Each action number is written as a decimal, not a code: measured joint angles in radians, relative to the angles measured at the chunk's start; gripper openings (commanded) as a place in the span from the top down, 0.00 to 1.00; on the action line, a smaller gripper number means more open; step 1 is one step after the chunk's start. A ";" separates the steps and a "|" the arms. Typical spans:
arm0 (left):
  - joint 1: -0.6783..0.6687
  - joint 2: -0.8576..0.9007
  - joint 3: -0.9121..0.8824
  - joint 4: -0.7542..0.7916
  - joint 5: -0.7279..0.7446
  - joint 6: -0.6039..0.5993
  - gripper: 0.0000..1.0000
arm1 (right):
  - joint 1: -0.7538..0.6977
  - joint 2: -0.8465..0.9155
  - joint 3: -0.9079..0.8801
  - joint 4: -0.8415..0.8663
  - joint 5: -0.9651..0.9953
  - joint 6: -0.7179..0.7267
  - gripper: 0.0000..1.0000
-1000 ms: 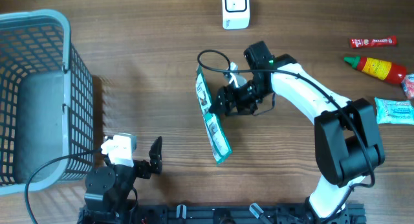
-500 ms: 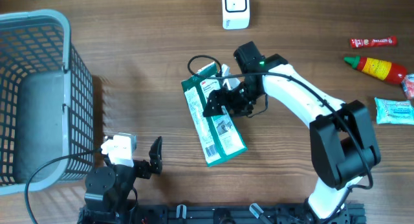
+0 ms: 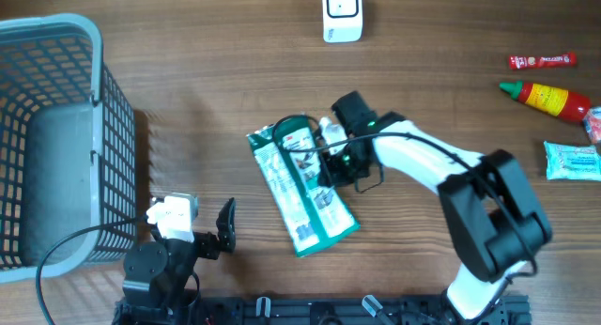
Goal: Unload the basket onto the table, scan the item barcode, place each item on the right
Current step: 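Lift the gloves pack and turn it over in the right gripper, then hold the gloves pack's back at the scanner with the right gripper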
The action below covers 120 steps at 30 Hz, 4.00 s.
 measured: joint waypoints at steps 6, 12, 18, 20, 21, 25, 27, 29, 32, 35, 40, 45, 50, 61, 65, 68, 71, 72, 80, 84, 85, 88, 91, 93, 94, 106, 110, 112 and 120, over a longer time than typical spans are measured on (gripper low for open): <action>0.000 0.000 0.000 -0.001 0.000 0.000 0.00 | -0.026 -0.269 0.090 -0.183 0.198 -0.002 0.96; 0.000 0.000 0.000 -0.001 0.000 0.000 0.00 | -0.016 -0.335 0.113 -0.307 0.319 -0.001 0.96; 0.000 0.000 0.000 -0.001 0.000 0.000 0.00 | 0.041 -0.326 0.113 -0.312 0.413 0.030 0.95; 0.000 0.000 0.000 -0.001 0.000 0.000 0.00 | 0.074 -0.313 0.113 -0.323 0.461 0.048 0.96; 0.000 0.000 0.000 -0.001 0.000 0.000 0.00 | 0.090 -0.296 0.113 -0.329 0.479 0.053 0.95; 0.000 0.000 0.000 -0.001 0.000 0.000 0.00 | 0.135 -0.214 0.113 -0.337 0.529 0.077 0.90; 0.000 0.000 0.000 -0.001 0.000 0.000 0.00 | 0.145 -0.203 0.113 -0.337 0.537 0.080 0.78; 0.000 0.000 0.000 -0.001 0.000 0.000 0.00 | 0.154 -0.203 0.113 -0.338 0.535 0.089 0.77; 0.000 0.000 0.000 -0.001 0.000 0.000 0.00 | 0.156 -0.203 0.113 -0.338 0.493 0.097 0.96; 0.000 0.000 0.000 -0.001 0.000 0.000 0.00 | 0.156 -0.203 0.113 -0.306 0.456 0.097 0.96; 0.000 0.000 0.000 -0.001 0.000 0.000 0.00 | 0.156 -0.203 0.113 -0.262 0.457 0.100 0.00; 0.000 0.000 0.000 -0.001 0.000 0.000 0.00 | 0.114 -0.182 0.084 -0.151 0.384 0.048 0.00; 0.000 0.000 0.000 -0.001 0.000 0.000 0.00 | 0.091 -0.014 0.072 -0.126 0.374 0.015 0.00; 0.000 0.000 0.000 -0.001 0.000 0.000 0.00 | 0.099 0.067 0.117 -0.215 0.357 0.006 0.35; 0.000 0.000 0.000 -0.001 0.000 0.000 0.00 | 0.108 0.083 0.112 -0.235 0.350 0.032 0.96; 0.000 0.000 0.000 -0.001 0.000 0.000 0.00 | 0.108 0.097 0.111 -0.215 0.251 0.043 0.96; 0.000 0.000 0.000 -0.001 0.000 0.000 0.00 | 0.107 0.113 0.121 -0.202 0.163 0.055 0.95; 0.000 0.000 0.000 -0.001 0.000 0.000 0.00 | 0.103 0.117 0.134 -0.216 0.154 0.059 0.95; 0.000 0.000 0.000 -0.001 0.000 0.000 0.00 | 0.038 -0.049 0.148 -0.245 0.211 0.206 0.95; 0.000 0.000 0.000 -0.001 0.000 0.000 0.00 | 0.038 -0.348 0.151 -0.205 0.283 0.340 0.95; 0.000 0.000 0.000 -0.001 0.000 0.000 0.00 | 0.039 -0.410 0.152 -0.205 0.309 0.371 0.96; 0.000 0.000 0.000 -0.001 0.000 0.000 0.00 | 0.040 -0.557 0.152 -0.221 0.365 0.457 0.95; 0.000 0.000 0.000 -0.001 0.000 0.000 0.00 | 0.040 -0.673 0.152 -0.286 0.398 0.557 0.95; 0.000 0.000 0.000 -0.001 0.000 0.000 0.00 | 0.040 -0.723 0.152 -0.323 0.414 0.605 0.95; 0.000 0.000 0.000 -0.001 0.000 0.000 0.00 | 0.040 -0.742 0.152 -0.330 0.421 0.620 0.95; 0.000 0.000 0.000 -0.001 0.000 0.000 0.00 | 0.040 -0.886 0.152 -0.359 0.486 0.610 0.96; 0.000 0.000 0.000 -0.001 0.000 0.000 0.00 | 0.040 -0.909 0.152 -0.341 0.558 0.544 0.96; 0.000 0.000 0.000 -0.001 0.000 0.000 0.00 | 0.040 -0.909 0.152 -0.327 0.589 0.505 0.95; 0.000 0.000 0.000 -0.001 0.000 0.000 0.00 | 0.040 -0.769 0.152 -0.163 0.606 0.222 0.95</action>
